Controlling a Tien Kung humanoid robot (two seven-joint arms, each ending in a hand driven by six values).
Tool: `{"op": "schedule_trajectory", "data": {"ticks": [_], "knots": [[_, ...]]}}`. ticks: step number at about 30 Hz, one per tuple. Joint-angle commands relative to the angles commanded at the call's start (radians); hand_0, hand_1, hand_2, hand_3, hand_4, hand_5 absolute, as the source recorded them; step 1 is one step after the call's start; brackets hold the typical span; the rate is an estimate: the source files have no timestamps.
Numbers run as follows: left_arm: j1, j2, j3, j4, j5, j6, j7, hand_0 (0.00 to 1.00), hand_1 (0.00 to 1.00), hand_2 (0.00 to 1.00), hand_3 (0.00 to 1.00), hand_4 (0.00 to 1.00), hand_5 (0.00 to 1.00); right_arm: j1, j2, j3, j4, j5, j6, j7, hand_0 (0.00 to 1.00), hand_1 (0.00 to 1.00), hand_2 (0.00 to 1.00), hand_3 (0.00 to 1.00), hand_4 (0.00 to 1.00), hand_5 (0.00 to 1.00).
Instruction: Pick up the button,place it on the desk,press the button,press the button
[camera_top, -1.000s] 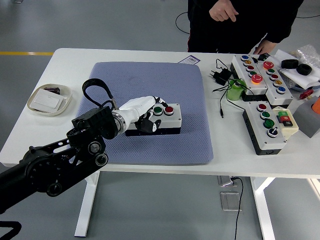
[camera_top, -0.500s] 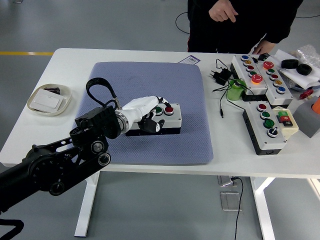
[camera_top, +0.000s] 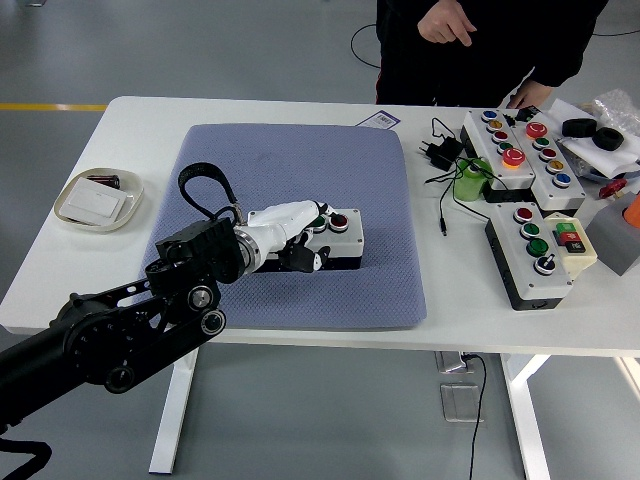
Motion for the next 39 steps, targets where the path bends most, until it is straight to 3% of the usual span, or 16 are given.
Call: {"op": "schedule_trajectory", "data": {"ticks": [13, 14, 19, 20, 25, 26, 28, 31, 32, 37, 38, 39], "knots": [[-0.01, 0.002, 0.022, 0.001, 0.019, 0.015, 0.004, 0.018, 0.014, 0.074, 0.815, 0.511, 0.103, 0.001, 0.004, 0.009, 0.0, -0.01, -0.001, -0.004, 0.643, 0.535, 0.615, 0.614, 0.263, 0.288], [-0.006, 0.006, 0.008, -0.007, 0.034, 0.027, 0.003, 0.003, 0.024, 0.095, 0.816, 0.511, 0.308, -0.001, 0.004, 0.01, 0.0, -0.011, -0.001, -0.004, 0.644, 0.535, 0.616, 0.614, 0.263, 0.288], [0.031, 0.019, -0.098, -0.068, 0.054, 0.082, -0.018, 0.003, 0.024, 0.095, 0.816, 0.511, 0.308, -0.003, 0.006, 0.019, 0.0, -0.018, -0.002, -0.003, 0.644, 0.535, 0.616, 0.614, 0.263, 0.288], [0.048, 0.025, -0.139, -0.094, 0.048, 0.097, -0.033, 0.002, 0.005, 0.071, 0.836, 0.707, 0.845, -0.003, 0.006, 0.021, 0.0, -0.019, -0.002, -0.003, 0.644, 0.535, 0.616, 0.614, 0.263, 0.288], [0.103, 0.045, -0.315, -0.177, -0.056, 0.161, -0.117, 0.002, 0.005, 0.071, 0.836, 0.707, 0.845, 0.002, 0.006, 0.019, 0.0, -0.015, -0.002, -0.001, 0.644, 0.535, 0.616, 0.614, 0.263, 0.288], [0.117, 0.048, -0.361, -0.19, -0.101, 0.196, -0.158, 0.036, 0.149, 0.206, 0.926, 0.745, 0.998, 0.003, 0.006, 0.019, 0.0, -0.017, -0.002, -0.002, 0.644, 0.535, 0.616, 0.614, 0.263, 0.288], [0.139, 0.056, -0.442, -0.191, -0.185, 0.249, -0.232, 0.036, 0.149, 0.206, 0.926, 0.745, 0.998, 0.003, 0.007, 0.02, 0.0, -0.019, -0.001, -0.003, 0.644, 0.535, 0.616, 0.614, 0.263, 0.288], [0.168, 0.073, -0.533, -0.149, -0.298, 0.258, -0.312, 0.036, 0.149, 0.206, 0.926, 0.745, 0.998, 0.005, 0.008, 0.021, 0.0, -0.021, -0.002, -0.003, 0.644, 0.535, 0.616, 0.614, 0.263, 0.288], [0.173, 0.076, -0.577, -0.137, -0.344, 0.258, -0.339, 0.638, 0.728, 0.788, 0.998, 0.742, 0.998, 0.005, 0.008, 0.021, 0.0, -0.021, -0.002, -0.003, 0.644, 0.535, 0.616, 0.614, 0.263, 0.288], [0.232, 0.099, -0.752, -0.026, -0.547, 0.211, -0.42, 0.638, 0.728, 0.788, 0.998, 0.742, 0.998, 0.006, 0.009, 0.023, 0.0, -0.019, -0.002, -0.002, 0.644, 0.535, 0.616, 0.614, 0.263, 0.288], [0.242, 0.101, -0.785, -0.006, -0.586, 0.203, -0.429, 0.858, 0.874, 0.917, 0.969, 0.734, 0.998, 0.006, 0.009, 0.023, 0.0, -0.019, -0.002, -0.002, 0.644, 0.535, 0.616, 0.614, 0.263, 0.288], [0.255, 0.104, -0.823, 0.018, -0.632, 0.182, -0.437, 0.858, 0.874, 0.917, 0.969, 0.734, 0.998, 0.008, 0.01, 0.023, 0.0, -0.019, -0.002, -0.002, 0.644, 0.535, 0.616, 0.614, 0.263, 0.288]]}}
